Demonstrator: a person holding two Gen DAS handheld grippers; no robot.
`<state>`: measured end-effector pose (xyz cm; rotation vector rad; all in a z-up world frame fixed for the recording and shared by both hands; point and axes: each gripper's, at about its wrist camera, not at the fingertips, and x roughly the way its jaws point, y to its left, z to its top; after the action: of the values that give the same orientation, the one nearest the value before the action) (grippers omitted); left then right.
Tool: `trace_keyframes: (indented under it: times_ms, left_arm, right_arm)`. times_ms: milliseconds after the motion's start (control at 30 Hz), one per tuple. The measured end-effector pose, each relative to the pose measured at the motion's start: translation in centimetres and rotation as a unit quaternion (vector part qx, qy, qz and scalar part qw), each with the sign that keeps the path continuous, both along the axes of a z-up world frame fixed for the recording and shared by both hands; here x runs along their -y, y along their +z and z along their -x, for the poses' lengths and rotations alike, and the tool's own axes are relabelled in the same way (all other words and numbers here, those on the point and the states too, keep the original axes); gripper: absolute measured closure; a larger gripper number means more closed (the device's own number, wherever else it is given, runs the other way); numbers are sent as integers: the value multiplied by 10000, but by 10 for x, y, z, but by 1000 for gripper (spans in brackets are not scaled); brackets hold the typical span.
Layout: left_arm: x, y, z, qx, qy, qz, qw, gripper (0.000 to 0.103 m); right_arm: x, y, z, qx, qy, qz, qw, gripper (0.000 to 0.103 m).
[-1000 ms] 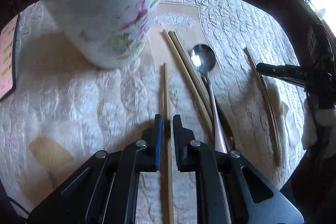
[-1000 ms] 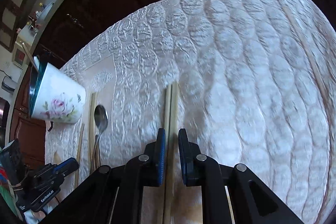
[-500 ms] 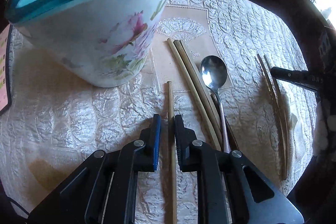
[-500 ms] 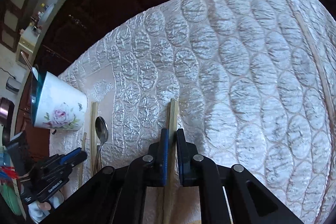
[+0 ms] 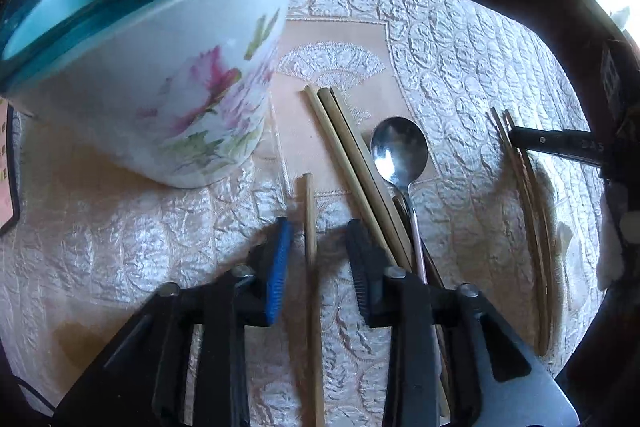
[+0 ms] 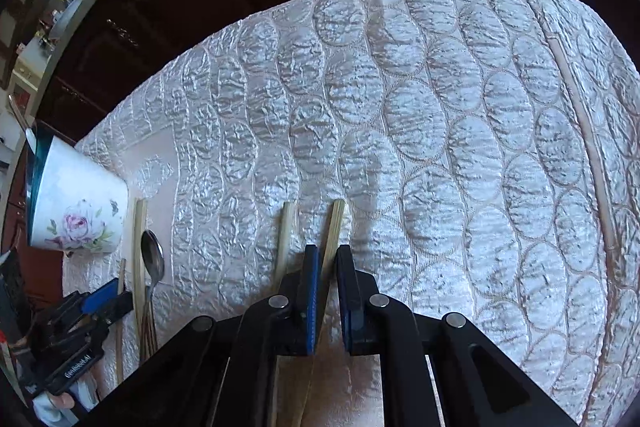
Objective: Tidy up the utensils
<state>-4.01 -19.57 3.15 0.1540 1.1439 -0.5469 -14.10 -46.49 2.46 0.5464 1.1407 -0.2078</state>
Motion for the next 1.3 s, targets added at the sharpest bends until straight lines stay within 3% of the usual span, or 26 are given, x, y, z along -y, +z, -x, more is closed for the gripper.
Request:
trace_keyframes:
  times_ms: [167, 500, 667, 1033, 1300]
  left_arm:
    - [-25, 17, -2, -155, 167, 476, 9986, 99]
    - [-93, 106, 33, 442, 29, 1100, 9929, 99]
    - [-119, 143, 56, 820, 101, 1292, 9882, 99]
    - [-160, 209, 69, 1463, 309, 1524, 9769, 99]
    - [-168, 249, 59, 1866, 417, 1601, 9684, 99]
  right_arm:
    - [-1, 37, 20, 452, 160, -40, 9988, 98]
    - [-41, 145, 45, 1591, 681, 54, 9849, 98]
    - [-74, 180, 41, 1915, 1035, 227, 9758, 98]
    - [-133, 230, 24, 2424, 1499, 327, 9580, 98]
    - [-149, 249, 15, 2654, 1628, 368, 9496, 98]
